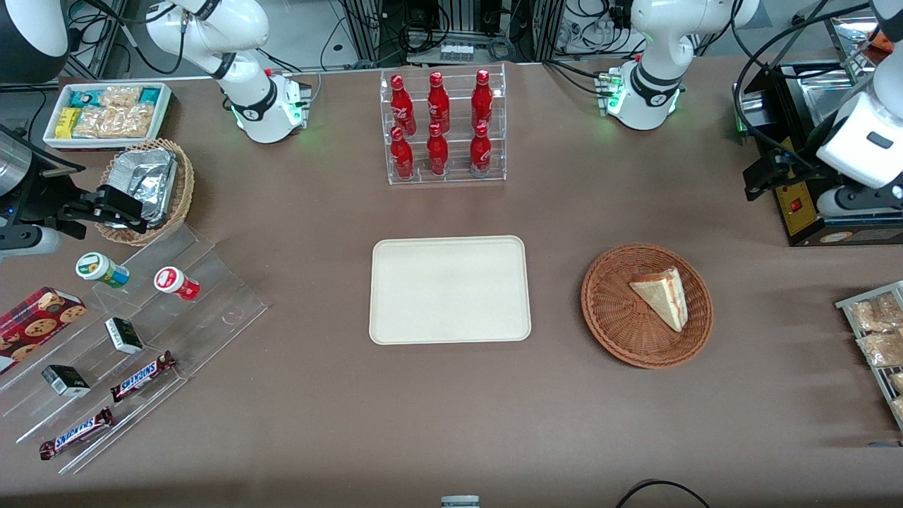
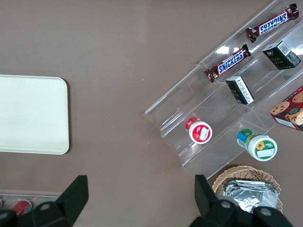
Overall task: Place sandwich from basket to tray
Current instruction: 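Move the left gripper down over the wrapped sandwich in the basket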
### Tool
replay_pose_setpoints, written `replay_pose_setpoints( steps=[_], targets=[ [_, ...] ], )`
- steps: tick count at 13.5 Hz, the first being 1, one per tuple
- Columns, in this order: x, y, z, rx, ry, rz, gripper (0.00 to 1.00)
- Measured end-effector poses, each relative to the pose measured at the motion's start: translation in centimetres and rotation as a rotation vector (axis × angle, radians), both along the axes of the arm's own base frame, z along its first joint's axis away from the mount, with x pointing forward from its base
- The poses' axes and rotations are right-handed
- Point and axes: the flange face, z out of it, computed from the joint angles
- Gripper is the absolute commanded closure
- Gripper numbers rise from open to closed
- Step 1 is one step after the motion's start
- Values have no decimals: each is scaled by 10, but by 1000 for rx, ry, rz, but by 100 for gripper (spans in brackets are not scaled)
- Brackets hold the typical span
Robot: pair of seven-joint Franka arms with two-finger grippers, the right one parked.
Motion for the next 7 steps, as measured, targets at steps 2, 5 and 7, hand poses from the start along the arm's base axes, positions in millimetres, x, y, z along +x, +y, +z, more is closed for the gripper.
replay_pose_setpoints(
  steps=[2, 5, 7],
  targets=[
    [0, 0, 0, 0, -1, 0, 0],
    [2, 0, -8, 0, -2, -1, 0],
    [8, -1, -38, 7, -1, 20, 0]
  ],
)
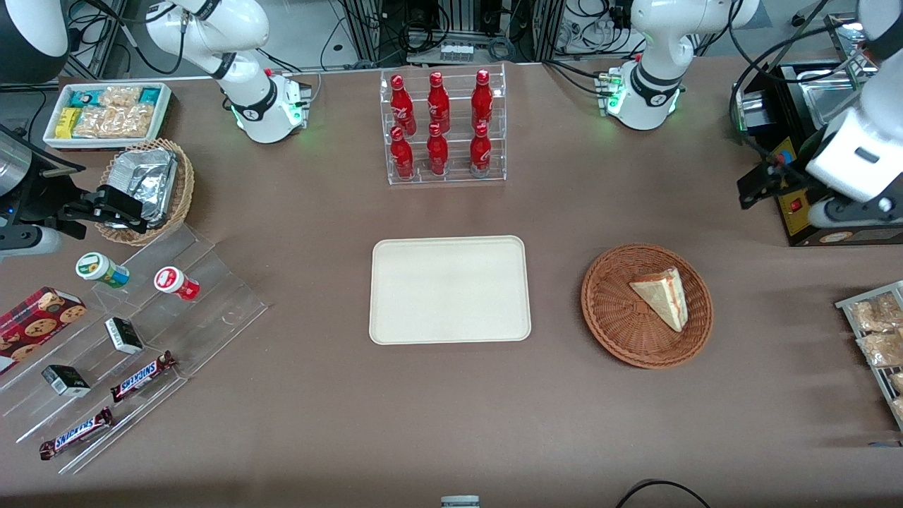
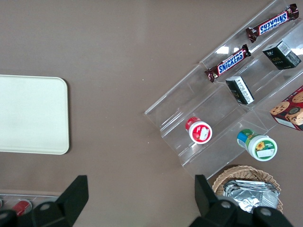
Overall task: Place sandwich from basket to tray
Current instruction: 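Move the left gripper down over the wrapped sandwich in the basket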
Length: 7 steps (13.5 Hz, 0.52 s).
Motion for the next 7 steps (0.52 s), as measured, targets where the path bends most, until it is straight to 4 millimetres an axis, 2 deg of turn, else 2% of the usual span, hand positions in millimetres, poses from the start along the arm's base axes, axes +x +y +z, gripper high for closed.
replay_pose_setpoints(
  steps=[3, 7],
  targets=[
    [3, -2, -59, 4, -19, 40, 0],
    [-12, -7, -134, 0, -95, 168, 0]
  ],
)
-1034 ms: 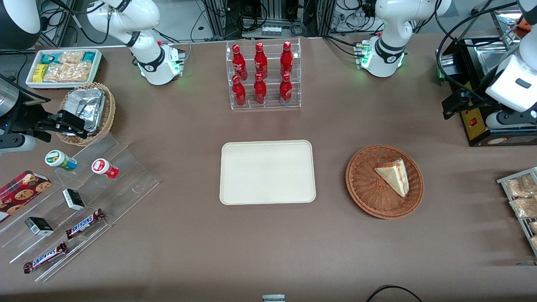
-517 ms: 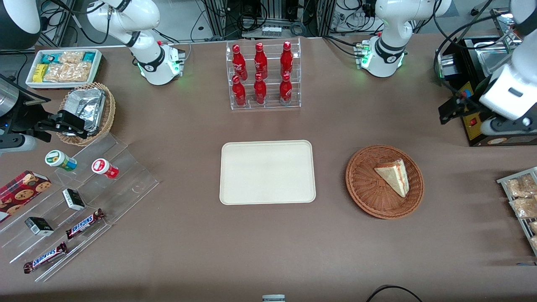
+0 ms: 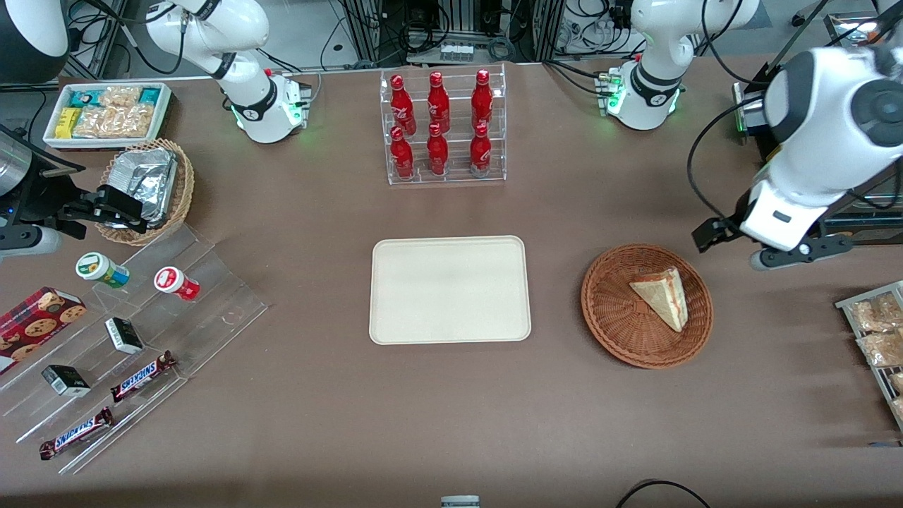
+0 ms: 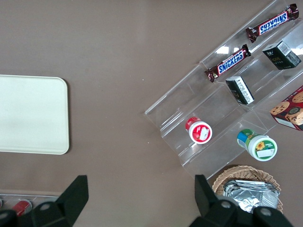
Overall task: Place sandwich from basket to tray
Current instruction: 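Move the left gripper down over the wrapped sandwich in the basket, then close the left gripper on the wrapped sandwich's edge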
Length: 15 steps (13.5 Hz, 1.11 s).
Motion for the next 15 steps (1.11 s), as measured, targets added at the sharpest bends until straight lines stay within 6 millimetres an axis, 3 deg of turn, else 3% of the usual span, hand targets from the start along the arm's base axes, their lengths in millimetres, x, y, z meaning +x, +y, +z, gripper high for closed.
replay_pose_setpoints(
  steps=[3, 9, 12, 15],
  targets=[
    [-14, -17, -50, -17, -52, 141, 0],
    [-16, -13, -101, -20, -3, 197, 0],
    [-7, -1, -137, -33, 12, 222, 0],
    [2, 29, -158, -42, 0, 282, 0]
  ],
)
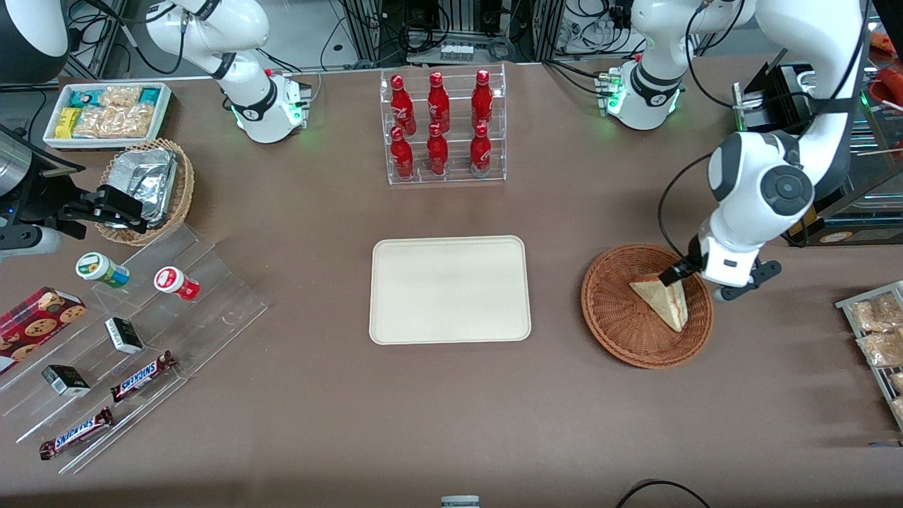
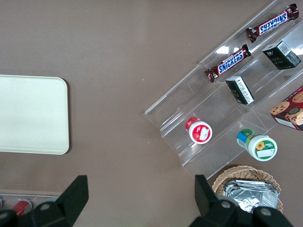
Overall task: Place sandwich from basket to tray
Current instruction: 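Close the left gripper on the wrapped sandwich's edge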
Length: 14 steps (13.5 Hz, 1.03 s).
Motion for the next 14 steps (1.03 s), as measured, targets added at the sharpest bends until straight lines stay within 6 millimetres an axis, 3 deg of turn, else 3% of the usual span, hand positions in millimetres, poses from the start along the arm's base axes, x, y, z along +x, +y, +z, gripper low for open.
replay_pose_setpoints(
  steps=[2, 6, 10, 12, 13, 14],
  targets=[
    [2, 10, -5, -2, -7, 49, 0],
    [3, 5, -5, -6, -16, 169, 0],
    [4, -13, -13, -14, -23, 191, 0],
    [5, -27, -27, -24, -31, 191, 1],
    [6, -31, -35, -27, -30, 190, 6],
    [6, -32, -41, -29, -27, 190, 26]
  ],
)
